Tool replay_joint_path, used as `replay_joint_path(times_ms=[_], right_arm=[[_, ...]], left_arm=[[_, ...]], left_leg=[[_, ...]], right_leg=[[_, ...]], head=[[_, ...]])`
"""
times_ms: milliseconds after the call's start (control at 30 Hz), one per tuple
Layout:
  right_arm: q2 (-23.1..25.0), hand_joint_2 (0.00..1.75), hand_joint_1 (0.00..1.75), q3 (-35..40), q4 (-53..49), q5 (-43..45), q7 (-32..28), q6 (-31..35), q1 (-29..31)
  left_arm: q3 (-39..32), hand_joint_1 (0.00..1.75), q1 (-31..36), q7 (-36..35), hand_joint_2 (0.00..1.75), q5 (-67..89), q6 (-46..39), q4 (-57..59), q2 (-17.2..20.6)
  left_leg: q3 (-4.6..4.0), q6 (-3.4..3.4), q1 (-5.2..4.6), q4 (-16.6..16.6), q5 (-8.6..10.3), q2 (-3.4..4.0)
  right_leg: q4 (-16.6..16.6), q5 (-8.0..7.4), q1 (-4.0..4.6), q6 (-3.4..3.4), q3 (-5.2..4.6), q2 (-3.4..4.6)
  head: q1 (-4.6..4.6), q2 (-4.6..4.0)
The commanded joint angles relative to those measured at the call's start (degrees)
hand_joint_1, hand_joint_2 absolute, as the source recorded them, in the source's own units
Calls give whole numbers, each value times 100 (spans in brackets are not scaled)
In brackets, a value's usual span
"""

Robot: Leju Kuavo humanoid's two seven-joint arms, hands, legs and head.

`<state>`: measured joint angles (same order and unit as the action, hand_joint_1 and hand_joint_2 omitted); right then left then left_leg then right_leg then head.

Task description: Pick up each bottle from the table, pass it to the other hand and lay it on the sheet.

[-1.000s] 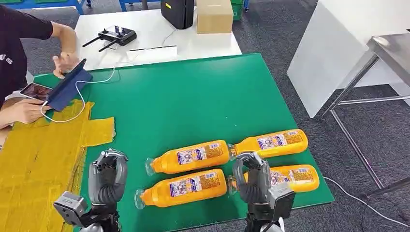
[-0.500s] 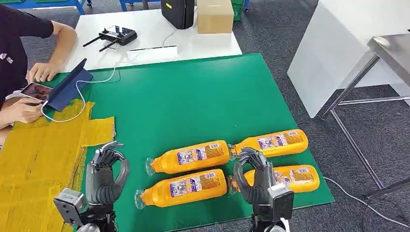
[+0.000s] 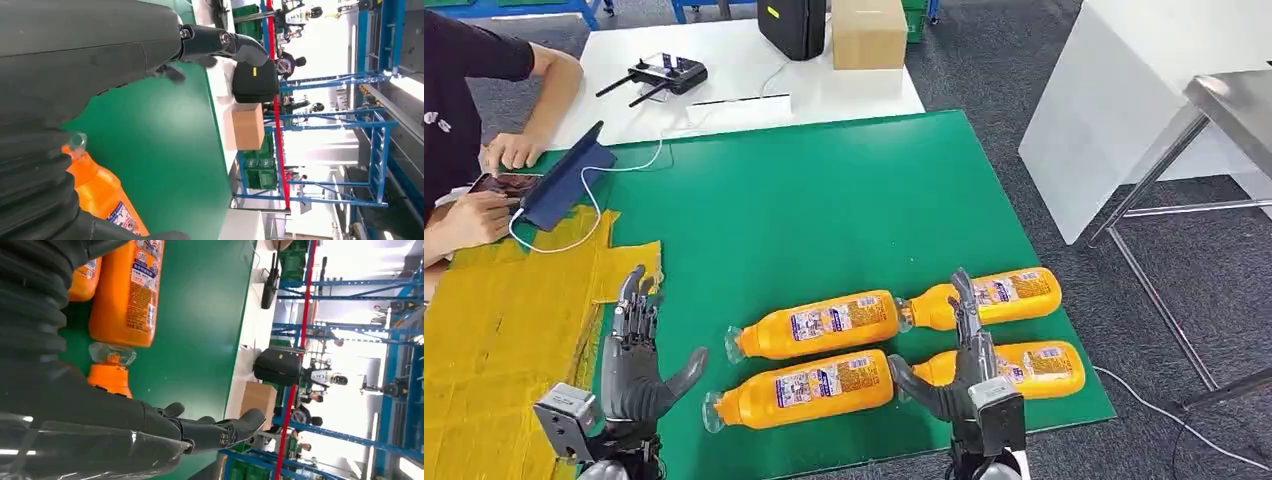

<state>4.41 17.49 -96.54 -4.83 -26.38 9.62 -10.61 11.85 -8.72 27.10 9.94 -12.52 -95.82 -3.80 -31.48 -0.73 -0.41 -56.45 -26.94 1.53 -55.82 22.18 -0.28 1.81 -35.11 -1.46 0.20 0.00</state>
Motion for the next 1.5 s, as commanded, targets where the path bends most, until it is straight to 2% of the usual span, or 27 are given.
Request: replay_joint_path(times_ms=[33, 200, 233, 567, 633, 700, 833, 1000, 1133, 1433, 1467, 1500], right_arm=[[-130, 175, 0, 14, 40, 52, 47, 19, 59], [-132, 175, 0, 23, -12, 59, 45, 38, 12], [-137, 175, 0, 32, -30, 55, 45, 42, -6], [-172, 175, 0, 62, -39, -11, 52, 60, -7], [-253, 175, 0, 95, -35, -548, 119, 349, 31], [-485, 175, 0, 223, -32, -1737, 447, 765, 154], [-799, 175, 0, 343, 244, -3084, 1029, 633, 631], [-872, 175, 0, 789, 980, -3951, 1417, 462, 1425], [-900, 175, 0, 1170, 1395, -4341, 1587, 409, 1851], [-896, 175, 0, 1181, 1416, -4348, 1595, 409, 1857], [-896, 175, 0, 1181, 1416, -4348, 1595, 409, 1857], [-896, 175, 0, 1181, 1416, -4348, 1595, 409, 1857]], left_arm=[[-23, 0, 112, -31, 175, -26, 7, 245, 81], [-15, 0, 67, -46, 175, -14, 5, 227, 69], [-8, 0, 45, -47, 175, -6, 4, 208, 65], [-6, 0, 8, -64, 175, 16, 6, 172, 60], [-6, 0, -3, -77, 175, 28, 31, 160, 44], [-12, 0, 6, -102, 175, 68, 93, 151, 16], [-24, 0, 157, -140, 175, 66, 295, 232, -45], [13, 0, 463, -127, 175, 37, 478, 420, -147], [76, 0, 674, -160, 175, 24, 562, 601, -178], [76, 0, 683, -160, 175, 24, 562, 617, -181], [76, 0, 683, -160, 175, 24, 562, 617, -181], [76, 0, 683, -160, 175, 24, 562, 617, -181]], left_leg=[[13, 5, 3, 5, -3, -9], [38, 11, 14, 2, -16, -15], [17, 6, 5, 4, -6, -9], [21, 6, 7, 4, -8, -9], [19, 6, 5, 4, -7, -8], [16, 5, 4, 4, -6, -6], [11, 3, 5, 2, -4, 0], [25, 7, 9, 5, -5, 1], [25, 6, 8, 6, -1, 3], [21, 1, 3, 5, 2, -7], [50, 6, 15, 5, -12, -14], [24, 1, 5, 5, 0, -7]], right_leg=[[5, 4, 1, -1, 14, 5], [8, 13, 9, -4, 41, 14], [6, 5, 3, -2, 18, 7], [6, 6, 4, -2, 22, 9], [6, 5, 2, -1, 19, 10], [6, 4, 2, -1, 17, 10], [7, -1, 3, 0, 13, 14], [12, -3, 4, -2, 28, 24], [12, -5, 3, -2, 26, 22], [7, 1, 1, 1, 22, 7], [13, 11, 9, 0, 54, 18], [7, 2, 2, 1, 25, 10]], head=[[0, 0], [0, 0], [0, 0], [0, 0], [0, 2], [-2, 0], [0, 0], [0, 0], [0, 0], [0, 0], [0, 0], [0, 0]])
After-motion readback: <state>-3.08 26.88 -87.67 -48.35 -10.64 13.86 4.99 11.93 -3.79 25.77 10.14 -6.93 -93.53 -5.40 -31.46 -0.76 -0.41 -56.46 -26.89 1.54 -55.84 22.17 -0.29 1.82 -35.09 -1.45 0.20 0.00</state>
